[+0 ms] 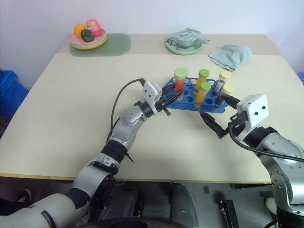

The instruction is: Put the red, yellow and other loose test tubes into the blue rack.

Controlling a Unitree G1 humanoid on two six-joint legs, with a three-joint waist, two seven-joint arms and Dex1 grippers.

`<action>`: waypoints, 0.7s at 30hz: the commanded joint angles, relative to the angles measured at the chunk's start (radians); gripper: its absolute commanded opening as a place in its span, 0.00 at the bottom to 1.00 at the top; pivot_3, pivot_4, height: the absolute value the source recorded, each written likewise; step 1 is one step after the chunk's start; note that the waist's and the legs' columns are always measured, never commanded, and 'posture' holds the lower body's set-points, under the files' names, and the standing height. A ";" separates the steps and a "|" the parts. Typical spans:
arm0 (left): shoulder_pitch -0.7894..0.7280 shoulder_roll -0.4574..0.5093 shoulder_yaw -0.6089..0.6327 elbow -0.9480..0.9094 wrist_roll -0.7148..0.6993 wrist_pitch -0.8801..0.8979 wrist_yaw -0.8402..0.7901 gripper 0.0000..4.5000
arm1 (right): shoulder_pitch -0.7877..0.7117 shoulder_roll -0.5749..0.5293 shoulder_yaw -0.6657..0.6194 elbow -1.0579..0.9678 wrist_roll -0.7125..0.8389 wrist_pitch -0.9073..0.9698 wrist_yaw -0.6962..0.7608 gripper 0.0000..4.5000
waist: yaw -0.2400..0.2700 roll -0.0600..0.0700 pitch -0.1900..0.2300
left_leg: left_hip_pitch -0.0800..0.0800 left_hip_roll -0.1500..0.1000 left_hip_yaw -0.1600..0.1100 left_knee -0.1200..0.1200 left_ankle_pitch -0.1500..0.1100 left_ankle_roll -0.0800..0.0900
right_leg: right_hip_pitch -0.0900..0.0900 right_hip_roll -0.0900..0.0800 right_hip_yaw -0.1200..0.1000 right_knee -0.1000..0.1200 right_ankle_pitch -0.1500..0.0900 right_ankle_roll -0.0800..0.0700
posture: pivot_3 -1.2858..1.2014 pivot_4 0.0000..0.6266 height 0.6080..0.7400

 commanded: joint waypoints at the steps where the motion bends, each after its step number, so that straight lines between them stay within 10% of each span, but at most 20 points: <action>1: -0.057 -0.021 0.004 0.055 0.016 -0.066 0.022 0.17 | -0.008 -0.006 -0.033 -0.045 0.017 0.002 -0.019 1.00 | 0.000 0.000 0.000 | 0.000 0.000 0.000 0.000 0.000 0.000 | 0.000 0.000 0.000 0.000 0.000 0.000 | 0.52 0.24 1.00; 21: -0.161 -0.036 0.022 0.311 0.076 -0.204 0.085 0.17 | 0.010 0.003 -0.034 -0.106 0.045 0.049 -0.086 1.00 | -0.001 0.000 0.000 | 0.000 0.000 0.000 0.000 0.000 0.000 | 0.000 0.000 0.000 0.000 0.000 0.000 | 0.52 0.24 1.00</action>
